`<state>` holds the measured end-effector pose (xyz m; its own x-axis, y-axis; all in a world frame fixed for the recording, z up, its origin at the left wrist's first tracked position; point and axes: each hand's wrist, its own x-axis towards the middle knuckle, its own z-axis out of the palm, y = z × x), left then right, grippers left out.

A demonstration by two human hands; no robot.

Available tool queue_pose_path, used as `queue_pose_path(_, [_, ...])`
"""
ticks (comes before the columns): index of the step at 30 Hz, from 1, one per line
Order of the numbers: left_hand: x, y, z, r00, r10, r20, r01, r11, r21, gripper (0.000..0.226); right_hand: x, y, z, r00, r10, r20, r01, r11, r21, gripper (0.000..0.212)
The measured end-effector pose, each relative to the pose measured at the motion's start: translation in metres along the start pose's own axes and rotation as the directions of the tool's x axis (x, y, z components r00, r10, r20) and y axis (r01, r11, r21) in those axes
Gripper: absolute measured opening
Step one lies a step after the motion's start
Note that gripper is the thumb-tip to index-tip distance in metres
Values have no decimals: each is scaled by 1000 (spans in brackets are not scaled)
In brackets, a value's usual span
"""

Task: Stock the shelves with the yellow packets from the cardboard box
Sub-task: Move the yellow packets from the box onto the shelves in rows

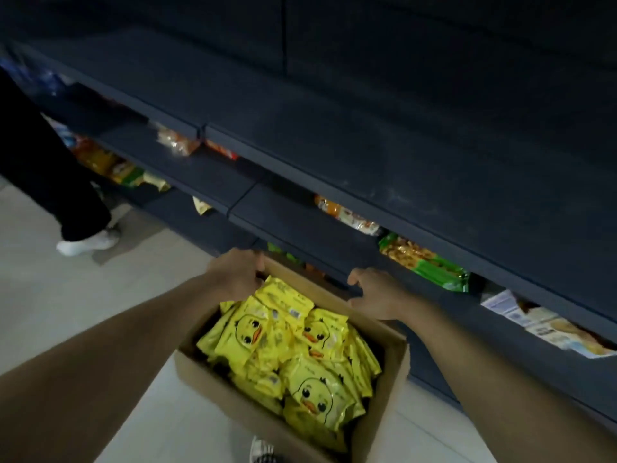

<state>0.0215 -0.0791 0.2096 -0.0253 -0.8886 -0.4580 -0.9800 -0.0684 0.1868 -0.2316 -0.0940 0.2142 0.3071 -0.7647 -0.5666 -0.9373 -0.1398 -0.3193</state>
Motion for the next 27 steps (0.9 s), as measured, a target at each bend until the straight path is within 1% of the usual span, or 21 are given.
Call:
queue_pose_path(2, [6, -9, 27, 998, -31, 53, 32, 999, -2, 29, 16, 9, 28, 999, 14, 45, -15, 1000, 9, 46])
queue_pose_path(5, [15, -23, 65, 990, -86, 111, 87, 996, -11, 28, 36, 22, 70, 993, 35, 109, -40, 998, 49, 46])
queue_pose_path(9, [32, -41, 112, 980, -141, 137, 141, 990, 4, 34, 59, 36, 120, 989, 55, 139, -68, 994, 90, 44])
queue_pose_path(12, [47, -53, 146, 968, -201, 151, 202, 979, 6, 38, 74, 46, 149, 989, 90, 121, -104, 988, 117, 40])
queue_pose_path(14, [57, -61, 168, 954, -243, 173, 246, 969, 3, 44, 85, 54, 166, 986, 136, 100, -147, 983, 113, 41])
queue_pose_path(18, [75, -78, 205, 919, -333, 212, 353, 933, -67, 63, 101, 69, 192, 970, 234, 69, -241, 965, 107, 48])
queue_pose_path(21, [86, -80, 227, 893, -393, 218, 429, 891, -149, 73, 111, 78, 206, 946, 323, 10, -322, 939, 122, 59])
queue_pose_path(23, [91, -78, 236, 881, -434, 190, 464, 870, -165, 71, 119, 80, 213, 934, 357, -24, -347, 920, 182, 66])
queue_pose_path(25, [95, -75, 240, 865, -479, 148, 500, 845, -188, 66, 128, 78, 220, 932, 362, -28, -345, 905, 250, 69])
queue_pose_path(27, [102, -74, 244, 851, -511, 122, 524, 814, -251, 59, 138, 74, 224, 924, 382, -31, -363, 897, 252, 67])
